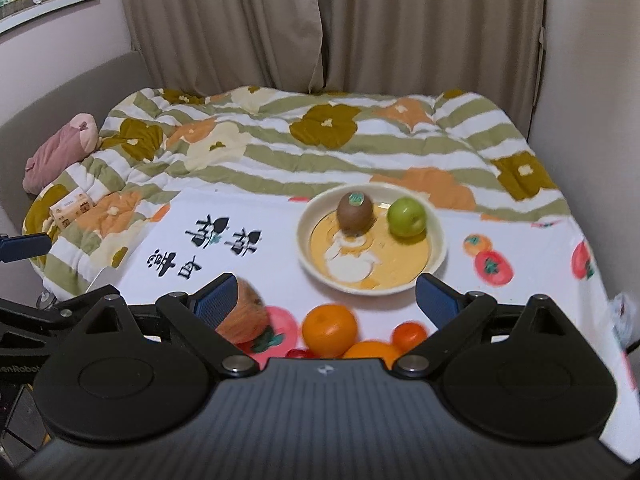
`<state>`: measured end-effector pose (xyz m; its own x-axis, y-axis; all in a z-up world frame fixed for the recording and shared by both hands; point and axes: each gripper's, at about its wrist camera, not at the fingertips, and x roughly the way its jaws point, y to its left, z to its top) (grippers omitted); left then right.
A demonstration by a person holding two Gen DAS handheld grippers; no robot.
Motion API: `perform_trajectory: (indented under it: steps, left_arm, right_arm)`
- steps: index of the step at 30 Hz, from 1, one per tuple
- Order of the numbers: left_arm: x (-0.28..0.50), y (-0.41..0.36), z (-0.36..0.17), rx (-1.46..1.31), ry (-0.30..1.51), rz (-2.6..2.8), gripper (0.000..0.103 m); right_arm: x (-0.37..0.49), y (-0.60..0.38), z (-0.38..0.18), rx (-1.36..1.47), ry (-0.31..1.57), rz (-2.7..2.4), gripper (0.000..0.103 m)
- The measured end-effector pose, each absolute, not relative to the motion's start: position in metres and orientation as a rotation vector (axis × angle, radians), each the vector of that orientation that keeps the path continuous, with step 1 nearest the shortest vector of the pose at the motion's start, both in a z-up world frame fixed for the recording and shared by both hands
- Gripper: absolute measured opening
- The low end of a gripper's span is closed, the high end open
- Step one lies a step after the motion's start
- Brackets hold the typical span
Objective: Organize fruits
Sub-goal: 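Grasp the second green apple with the left tool while the right tool grasps the red apple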
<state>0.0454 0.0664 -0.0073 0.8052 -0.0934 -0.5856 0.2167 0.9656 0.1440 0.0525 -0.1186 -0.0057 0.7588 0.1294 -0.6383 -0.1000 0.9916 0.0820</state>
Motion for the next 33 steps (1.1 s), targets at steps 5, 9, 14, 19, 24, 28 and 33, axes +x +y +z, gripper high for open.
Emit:
perform_trajectory:
  steps: [5, 9, 14, 19, 24, 28, 33]
  left_arm:
    - [0.057, 0.087, -0.031, 0.261, 0.648, -0.256, 0.102]
    - [0.07, 0.096, -0.053, 0.311, 0.692, -0.35, 0.101]
    - [0.085, 0.1, -0.08, 0.367, 0.711, -0.426, 0.099]
    - [0.099, 0.099, -0.102, 0.398, 0.736, -0.484, 0.091]
    - [0.106, 0.094, -0.116, 0.436, 0.742, -0.546, 0.081]
    - [0.11, 0.088, -0.124, 0.458, 0.754, -0.575, 0.074]
    - [0.114, 0.084, -0.131, 0.462, 0.769, -0.591, 0.065]
  right_arm:
    - [0.052, -0.09, -0.024, 0.074, 0.736, 0.087, 0.103]
    - [0.054, -0.071, -0.041, 0.109, 0.748, 0.035, 0.103]
    - [0.065, -0.049, -0.062, 0.124, 0.756, 0.019, 0.103]
    - [0.081, -0.032, -0.082, 0.141, 0.781, 0.016, 0.103]
    - [0.094, -0.022, -0.096, 0.158, 0.8, 0.012, 0.103]
    - [0.101, -0.019, -0.106, 0.171, 0.818, 0.015, 0.103]
    - [0.105, -0.017, -0.112, 0.179, 0.83, 0.021, 0.103]
